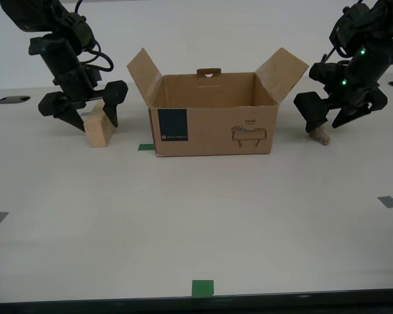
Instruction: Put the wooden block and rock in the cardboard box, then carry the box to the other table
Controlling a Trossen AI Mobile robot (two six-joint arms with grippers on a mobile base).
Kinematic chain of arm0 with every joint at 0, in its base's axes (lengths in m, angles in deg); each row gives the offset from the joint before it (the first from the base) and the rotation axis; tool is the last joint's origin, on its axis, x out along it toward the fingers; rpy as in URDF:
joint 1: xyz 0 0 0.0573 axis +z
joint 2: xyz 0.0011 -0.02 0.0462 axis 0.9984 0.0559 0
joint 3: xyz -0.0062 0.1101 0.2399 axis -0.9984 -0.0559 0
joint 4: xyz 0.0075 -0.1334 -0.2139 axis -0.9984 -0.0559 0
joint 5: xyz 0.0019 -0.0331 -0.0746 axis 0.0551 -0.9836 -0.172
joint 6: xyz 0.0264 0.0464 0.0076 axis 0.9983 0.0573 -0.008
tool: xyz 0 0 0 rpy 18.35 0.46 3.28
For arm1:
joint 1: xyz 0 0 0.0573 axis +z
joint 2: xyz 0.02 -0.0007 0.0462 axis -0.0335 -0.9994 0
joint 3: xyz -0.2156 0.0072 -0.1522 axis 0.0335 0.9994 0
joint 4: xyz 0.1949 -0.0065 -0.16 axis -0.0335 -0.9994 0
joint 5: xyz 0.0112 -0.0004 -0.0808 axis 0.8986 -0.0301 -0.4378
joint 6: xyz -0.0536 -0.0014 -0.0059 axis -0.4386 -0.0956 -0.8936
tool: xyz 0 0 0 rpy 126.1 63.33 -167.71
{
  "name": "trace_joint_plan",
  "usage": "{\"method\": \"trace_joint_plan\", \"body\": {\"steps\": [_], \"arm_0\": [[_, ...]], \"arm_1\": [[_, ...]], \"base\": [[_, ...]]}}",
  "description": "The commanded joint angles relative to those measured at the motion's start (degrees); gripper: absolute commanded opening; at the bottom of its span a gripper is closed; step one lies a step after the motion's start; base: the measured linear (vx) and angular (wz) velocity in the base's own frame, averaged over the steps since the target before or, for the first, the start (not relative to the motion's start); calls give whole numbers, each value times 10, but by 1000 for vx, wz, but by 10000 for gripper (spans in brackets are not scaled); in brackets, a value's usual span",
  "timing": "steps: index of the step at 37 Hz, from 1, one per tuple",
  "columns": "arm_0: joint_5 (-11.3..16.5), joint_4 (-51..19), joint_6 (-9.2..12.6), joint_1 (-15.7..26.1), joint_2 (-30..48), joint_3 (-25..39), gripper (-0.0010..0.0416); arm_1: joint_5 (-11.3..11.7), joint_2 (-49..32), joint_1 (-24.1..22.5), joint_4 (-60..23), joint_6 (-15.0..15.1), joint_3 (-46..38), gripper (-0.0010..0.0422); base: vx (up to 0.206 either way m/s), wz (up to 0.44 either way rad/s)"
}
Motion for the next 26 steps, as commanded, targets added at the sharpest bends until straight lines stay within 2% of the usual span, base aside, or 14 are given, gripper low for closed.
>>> {"method": "trace_joint_plan", "body": {"steps": [1,9,15,20,26], "arm_0": [[-3,-3,5,0,0,0,349],[-3,-2,7,1,0,0,367],[-3,-1,7,1,0,0,360],[-3,-1,7,2,0,0,352],[-3,-2,2,2,0,0,351]], "arm_1": [[1,0,-1,1,-1,0,362],[1,0,-1,2,-1,0,362],[2,0,-1,0,-4,0,361],[33,0,-1,0,-8,1,361],[36,0,-1,1,-8,3,361]], "base": [[0,0],[0,0],[0,0],[0,0],[0,0]]}}
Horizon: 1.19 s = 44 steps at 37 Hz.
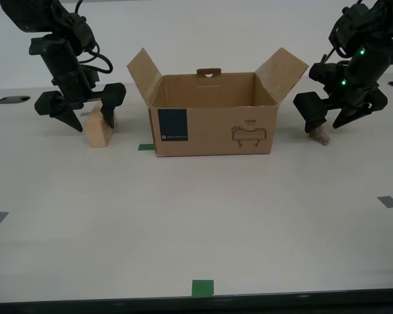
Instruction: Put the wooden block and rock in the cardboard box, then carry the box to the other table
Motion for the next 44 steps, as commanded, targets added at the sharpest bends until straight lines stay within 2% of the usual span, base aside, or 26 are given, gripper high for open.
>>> {"method": "trace_joint_plan", "body": {"steps": [1,10,21,30,44], "arm_0": [[-2,0,-5,0,0,0,350],[-10,5,-10,1,0,-4,350],[-10,16,-10,1,0,-28,350],[-10,19,-10,1,0,-23,350],[-10,20,-10,2,0,-15,350]], "arm_1": [[2,0,0,0,-1,2,361],[2,0,0,2,-1,16,355],[2,0,0,8,-1,18,296],[2,0,0,10,-1,18,264],[2,0,0,10,-7,18,256]], "base": [[0,0],[0,0],[0,0],[0,0],[0,0]]}}
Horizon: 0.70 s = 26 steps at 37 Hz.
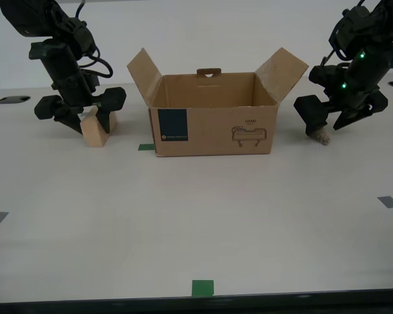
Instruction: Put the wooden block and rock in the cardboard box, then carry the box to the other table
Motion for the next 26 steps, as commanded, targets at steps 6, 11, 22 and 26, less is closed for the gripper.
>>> {"method": "trace_joint_plan", "body": {"steps": [6,11,22,26], "arm_0": [[-2,13,0,0,0,-1,350],[-2,17,0,1,0,-1,350],[-2,19,2,2,0,-3,350],[-2,21,2,2,0,-4,350]], "arm_1": [[1,0,0,2,-7,0,256],[1,0,0,2,-9,0,256],[2,0,0,2,-11,0,256],[1,0,0,2,-11,0,256]], "base": [[0,0],[0,0],[0,0],[0,0]]}}
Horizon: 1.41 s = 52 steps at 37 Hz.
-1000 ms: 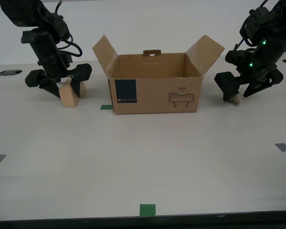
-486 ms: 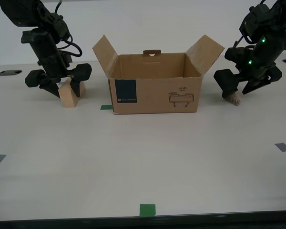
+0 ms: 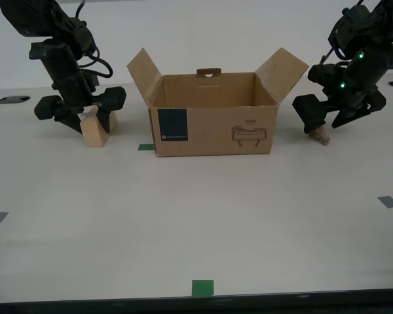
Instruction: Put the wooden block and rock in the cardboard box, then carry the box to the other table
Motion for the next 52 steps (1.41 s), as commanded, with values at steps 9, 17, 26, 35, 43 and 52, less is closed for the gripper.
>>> {"method": "trace_joint_plan", "body": {"steps": [9,17,26,35,43,52], "arm_0": [[-2,6,1,0,0,-1,350],[-2,6,1,1,0,-1,346],[-1,6,2,2,0,-1,267],[-1,6,3,3,0,-1,132],[-1,7,3,3,0,-1,28],[-1,6,1,3,0,-1,4]], "arm_1": [[1,0,0,0,-1,0,250],[1,0,0,0,-1,0,194],[1,0,0,0,-2,0,98],[1,0,0,1,-2,0,3],[1,0,0,3,-2,0,2],[1,0,0,4,-2,-1,-1]], "base": [[0,0],[0,0],[0,0],[0,0],[0,0],[0,0]]}}
